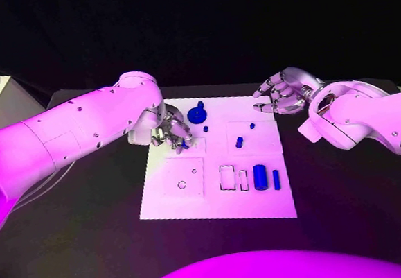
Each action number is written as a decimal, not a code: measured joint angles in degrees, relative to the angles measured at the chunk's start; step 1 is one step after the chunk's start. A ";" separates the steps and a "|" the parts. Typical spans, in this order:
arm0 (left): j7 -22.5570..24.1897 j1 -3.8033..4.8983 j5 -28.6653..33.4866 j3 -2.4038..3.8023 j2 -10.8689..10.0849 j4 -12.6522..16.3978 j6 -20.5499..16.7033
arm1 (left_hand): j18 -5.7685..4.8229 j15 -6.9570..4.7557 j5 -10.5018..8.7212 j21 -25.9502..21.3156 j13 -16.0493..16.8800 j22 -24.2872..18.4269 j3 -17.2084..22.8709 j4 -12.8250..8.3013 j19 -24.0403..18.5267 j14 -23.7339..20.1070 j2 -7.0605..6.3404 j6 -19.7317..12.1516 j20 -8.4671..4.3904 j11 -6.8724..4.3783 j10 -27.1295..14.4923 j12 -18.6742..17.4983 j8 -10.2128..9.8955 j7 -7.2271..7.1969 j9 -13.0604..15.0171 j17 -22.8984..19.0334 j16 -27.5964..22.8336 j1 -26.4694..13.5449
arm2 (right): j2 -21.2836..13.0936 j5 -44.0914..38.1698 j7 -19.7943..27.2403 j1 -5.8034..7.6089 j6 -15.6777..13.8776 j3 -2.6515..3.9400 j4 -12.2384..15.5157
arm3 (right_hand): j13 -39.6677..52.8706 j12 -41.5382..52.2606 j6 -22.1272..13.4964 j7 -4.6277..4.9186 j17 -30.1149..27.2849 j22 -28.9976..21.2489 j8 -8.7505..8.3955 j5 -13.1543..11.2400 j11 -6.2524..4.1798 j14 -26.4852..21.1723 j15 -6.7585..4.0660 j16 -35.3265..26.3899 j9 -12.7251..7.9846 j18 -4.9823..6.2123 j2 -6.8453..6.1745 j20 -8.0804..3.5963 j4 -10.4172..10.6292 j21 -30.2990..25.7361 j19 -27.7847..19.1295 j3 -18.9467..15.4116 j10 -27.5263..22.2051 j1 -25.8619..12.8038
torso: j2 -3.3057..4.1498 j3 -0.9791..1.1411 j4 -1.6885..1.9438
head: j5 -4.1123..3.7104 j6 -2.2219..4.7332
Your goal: Assemble the parts on the task board
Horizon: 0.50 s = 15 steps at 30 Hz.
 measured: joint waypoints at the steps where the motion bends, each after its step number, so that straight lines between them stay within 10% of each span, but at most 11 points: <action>1: 0.07 -0.01 0.00 0.00 -0.06 0.05 -0.04 | 0.00 0.00 0.07 0.01 0.00 0.18 0.00 0.00 0.00 0.00 0.00 0.00 0.00 -0.08 0.08 0.00 0.00 0.00 0.00 0.00 0.00 0.00 | -0.01 0.00 0.00 0.00 0.00 0.00 0.00 | 0.00 0.00 0.00 0.00 0.00 0.00 0.00 0.00 0.00 0.00 0.00 0.00 0.00 0.00 0.00 0.00 -0.01 0.00 0.00 0.01 0.00 0.00 | 0.00 0.00 0.01 | -0.01 0.00; 15: 0.53 -0.11 0.19 -0.04 -0.60 0.55 -0.94 | 0.00 0.00 0.17 0.28 0.28 0.74 -0.03 -0.03 0.41 0.00 0.00 0.02 0.00 0.01 0.18 0.00 0.00 0.02 -0.19 0.00 0.00 0.00 | -0.05 0.00 0.00 0.00 0.08 0.00 0.00 | -0.08 0.00 0.01 0.00 0.00 -0.01 0.00 0.21 -0.20 0.00 0.00 0.00 0.00 0.00 0.00 0.00 0.22 0.00 0.00 0.25 -0.20 0.00 | 0.05 -0.01 -0.02 | 0.07 0.00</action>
